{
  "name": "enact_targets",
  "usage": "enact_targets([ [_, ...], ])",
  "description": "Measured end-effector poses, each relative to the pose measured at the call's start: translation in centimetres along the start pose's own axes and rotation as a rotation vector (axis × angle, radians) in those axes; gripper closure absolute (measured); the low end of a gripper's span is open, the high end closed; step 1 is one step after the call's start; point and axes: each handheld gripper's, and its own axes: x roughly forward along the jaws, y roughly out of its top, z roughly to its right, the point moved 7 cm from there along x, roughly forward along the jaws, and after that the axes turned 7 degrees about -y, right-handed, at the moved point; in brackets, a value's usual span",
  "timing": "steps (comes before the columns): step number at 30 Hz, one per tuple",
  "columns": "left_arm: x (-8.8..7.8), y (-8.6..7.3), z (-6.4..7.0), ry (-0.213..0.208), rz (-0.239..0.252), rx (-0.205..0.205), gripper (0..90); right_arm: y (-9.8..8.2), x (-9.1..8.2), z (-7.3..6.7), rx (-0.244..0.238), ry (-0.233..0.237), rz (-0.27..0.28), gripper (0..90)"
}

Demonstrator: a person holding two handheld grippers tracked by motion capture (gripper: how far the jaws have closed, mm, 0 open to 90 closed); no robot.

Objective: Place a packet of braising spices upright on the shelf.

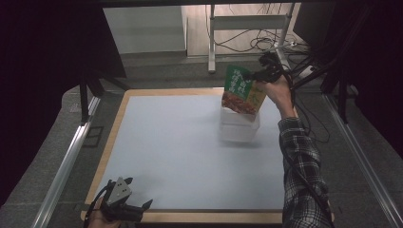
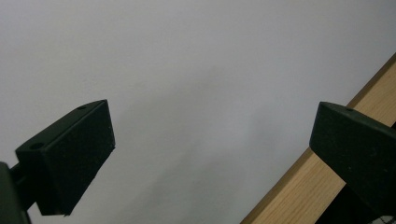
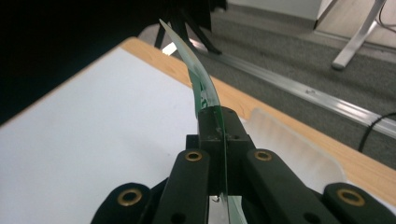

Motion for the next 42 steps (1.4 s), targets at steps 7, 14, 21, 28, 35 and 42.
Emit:
enact_targets([
  [7, 0.0, 0.0, 0.0, -0.001, 0.0, 0.001, 0.1, -0.2, 0.7, 0.2, 0.017, -0.012, 0.038, 89.0],
  [14, 0.0, 0.0, 0.0, 0.003, -0.003, 0.007, 0.1, -0.2, 0.6, 0.0, -0.04, -0.056, 0.043, 80.1],
  [21, 0.0, 0.0, 0.0, 0.003, -0.003, 0.006, 0.1, -0.1, 0.4, 0.2, -0.065, -0.109, 0.066, 62.0],
  [28, 0.1, 0.0, 0.0, 0.004, -0.003, 0.005, 0.1, 0.2, -0.5, 0.5, -0.067, -0.13, 0.091, 37.9],
  [35, 0.1, 0.0, 0.0, 0.004, -0.004, 0.006, 0.1, 0.2, -0.8, 0.3, -0.083, -0.139, 0.096, 25.3],
  [42, 0.1, 0.0, 0.1, 0.005, -0.009, 0.011, 0.1, -0.2, -1.1, -0.1, -0.077, -0.133, 0.097, 16.7],
])
